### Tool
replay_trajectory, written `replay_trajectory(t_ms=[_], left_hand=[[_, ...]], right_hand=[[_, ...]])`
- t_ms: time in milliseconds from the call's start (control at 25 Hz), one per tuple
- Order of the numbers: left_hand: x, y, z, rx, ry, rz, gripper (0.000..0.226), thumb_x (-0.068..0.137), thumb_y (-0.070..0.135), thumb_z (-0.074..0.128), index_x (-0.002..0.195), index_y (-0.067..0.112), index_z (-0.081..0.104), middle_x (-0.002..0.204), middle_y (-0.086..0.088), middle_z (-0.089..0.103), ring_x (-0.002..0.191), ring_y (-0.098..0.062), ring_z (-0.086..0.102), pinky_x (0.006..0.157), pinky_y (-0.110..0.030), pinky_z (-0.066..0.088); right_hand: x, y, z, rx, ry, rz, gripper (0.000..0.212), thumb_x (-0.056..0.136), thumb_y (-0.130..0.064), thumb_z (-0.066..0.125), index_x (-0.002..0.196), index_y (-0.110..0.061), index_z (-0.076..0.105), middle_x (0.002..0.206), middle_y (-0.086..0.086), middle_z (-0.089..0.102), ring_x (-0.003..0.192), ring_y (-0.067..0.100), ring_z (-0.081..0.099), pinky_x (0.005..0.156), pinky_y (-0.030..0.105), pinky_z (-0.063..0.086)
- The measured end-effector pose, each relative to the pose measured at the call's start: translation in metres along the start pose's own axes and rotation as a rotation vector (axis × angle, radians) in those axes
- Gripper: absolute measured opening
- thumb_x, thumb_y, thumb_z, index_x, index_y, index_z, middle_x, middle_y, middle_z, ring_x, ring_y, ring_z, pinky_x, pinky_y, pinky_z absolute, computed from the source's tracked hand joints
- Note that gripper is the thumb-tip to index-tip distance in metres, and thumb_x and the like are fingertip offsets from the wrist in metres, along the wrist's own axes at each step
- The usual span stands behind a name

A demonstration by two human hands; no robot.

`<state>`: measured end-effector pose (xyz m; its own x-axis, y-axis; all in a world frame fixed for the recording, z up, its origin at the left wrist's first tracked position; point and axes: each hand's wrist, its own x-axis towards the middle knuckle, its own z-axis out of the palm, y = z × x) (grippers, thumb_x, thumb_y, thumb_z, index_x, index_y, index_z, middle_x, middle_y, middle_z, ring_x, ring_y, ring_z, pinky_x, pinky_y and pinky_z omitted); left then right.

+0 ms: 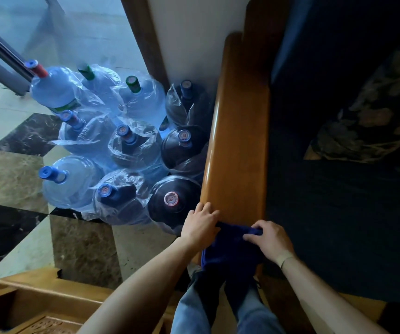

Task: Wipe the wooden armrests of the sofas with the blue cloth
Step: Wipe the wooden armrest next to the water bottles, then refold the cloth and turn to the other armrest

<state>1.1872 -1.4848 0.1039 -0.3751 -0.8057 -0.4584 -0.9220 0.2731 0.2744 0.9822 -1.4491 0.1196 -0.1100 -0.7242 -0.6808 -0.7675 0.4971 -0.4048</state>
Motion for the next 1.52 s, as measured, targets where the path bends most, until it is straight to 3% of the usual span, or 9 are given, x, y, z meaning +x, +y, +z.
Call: replay_trajectory(t_ms=[80, 200, 360, 480, 600, 840, 1080, 1160, 1520], left_hand=[[-0.011, -0.001, -0.001, -0.167, 0.032, -0.057, 0.027, 0.09, 0.036, 0.061, 0.113, 0.021, 0.054, 0.124, -0.004, 0.052, 0.119, -0.028, 0.045, 0.091, -0.044, 0.045], [-0.037, 0.002, -0.026, -0.608, 0.196, -0.09, 0.016, 0.088, 0.024, 0.066, 0.098, 0.029, 0.054, 0.099, 0.008, 0.068, 0.097, -0.015, 0.065, 0.083, -0.038, 0.053], [-0.066, 0.026, -0.111, -0.861, 0.494, -0.017, 0.031, 0.086, 0.009, 0.07, 0.094, 0.037, 0.059, 0.09, 0.009, 0.07, 0.083, -0.003, 0.069, 0.072, -0.023, 0.056], [-0.083, 0.05, -0.19, -0.936, 0.661, 0.018, 0.042, 0.085, -0.004, 0.069, 0.089, 0.036, 0.06, 0.085, 0.01, 0.068, 0.075, 0.006, 0.066, 0.065, -0.011, 0.05], [-0.103, 0.071, -0.262, -0.994, 0.793, 0.127, 0.039, 0.087, -0.008, 0.065, 0.09, 0.031, 0.061, 0.085, 0.008, 0.066, 0.073, 0.008, 0.063, 0.065, -0.01, 0.049], [-0.149, 0.102, -0.356, -1.167, 0.973, 0.332, 0.026, 0.089, -0.007, 0.064, 0.094, 0.019, 0.066, 0.086, 0.006, 0.068, 0.073, 0.003, 0.065, 0.064, -0.012, 0.05], [-0.169, 0.109, -0.392, -1.166, 1.04, 0.394, 0.025, 0.089, -0.002, 0.066, 0.095, 0.022, 0.069, 0.094, 0.002, 0.07, 0.079, -0.003, 0.069, 0.067, -0.014, 0.053], [-0.172, 0.106, -0.396, -1.195, 1.04, 0.393, 0.023, 0.089, -0.002, 0.066, 0.095, 0.02, 0.07, 0.095, 0.001, 0.07, 0.078, -0.002, 0.069, 0.066, -0.015, 0.053], [-0.215, 0.079, -0.388, -1.178, 1.208, 0.277, 0.03, 0.087, -0.007, 0.065, 0.089, 0.022, 0.07, 0.081, 0.013, 0.07, 0.07, 0.0, 0.065, 0.064, -0.018, 0.053]], right_hand=[[-0.007, -0.001, -0.015, 0.056, -0.039, -0.046, 0.014, 0.078, -0.038, 0.078, 0.081, -0.03, 0.067, 0.095, -0.006, 0.061, 0.088, 0.012, 0.059, 0.073, 0.029, 0.051], [-0.03, -0.014, -0.046, 0.274, 0.099, -0.198, 0.009, 0.076, -0.029, 0.081, 0.08, -0.032, 0.073, 0.092, -0.011, 0.065, 0.089, 0.011, 0.064, 0.073, 0.024, 0.052], [-0.071, -0.052, -0.107, 0.51, 0.207, -0.402, 0.015, 0.079, -0.016, 0.079, 0.085, -0.029, 0.077, 0.084, -0.008, 0.075, 0.082, 0.007, 0.069, 0.071, 0.016, 0.052], [-0.11, -0.096, -0.162, 0.597, 0.339, -0.578, 0.018, 0.08, -0.014, 0.078, 0.088, -0.03, 0.076, 0.086, -0.009, 0.076, 0.081, 0.006, 0.071, 0.073, 0.021, 0.056], [-0.153, -0.133, -0.217, 0.652, 0.451, -0.727, 0.015, 0.08, -0.015, 0.078, 0.09, -0.026, 0.076, 0.088, -0.006, 0.076, 0.084, 0.008, 0.071, 0.077, 0.026, 0.057], [-0.232, -0.178, -0.287, 0.765, 0.449, -0.915, 0.016, 0.083, -0.016, 0.074, 0.093, -0.028, 0.074, 0.092, -0.01, 0.076, 0.087, 0.011, 0.071, 0.075, 0.029, 0.06], [-0.262, -0.198, -0.31, 0.75, 0.537, -1.005, 0.019, 0.082, -0.01, 0.074, 0.09, -0.027, 0.075, 0.089, -0.012, 0.076, 0.084, 0.003, 0.07, 0.072, 0.02, 0.054], [-0.266, -0.203, -0.311, 0.733, 0.539, -1.011, 0.018, 0.082, -0.011, 0.075, 0.093, -0.024, 0.076, 0.091, -0.009, 0.076, 0.087, 0.007, 0.07, 0.076, 0.024, 0.055], [-0.266, -0.239, -0.293, 0.7, 0.379, -1.118, 0.025, 0.084, -0.002, 0.071, 0.098, -0.022, 0.076, 0.094, -0.003, 0.077, 0.092, 0.009, 0.07, 0.081, 0.021, 0.055]])
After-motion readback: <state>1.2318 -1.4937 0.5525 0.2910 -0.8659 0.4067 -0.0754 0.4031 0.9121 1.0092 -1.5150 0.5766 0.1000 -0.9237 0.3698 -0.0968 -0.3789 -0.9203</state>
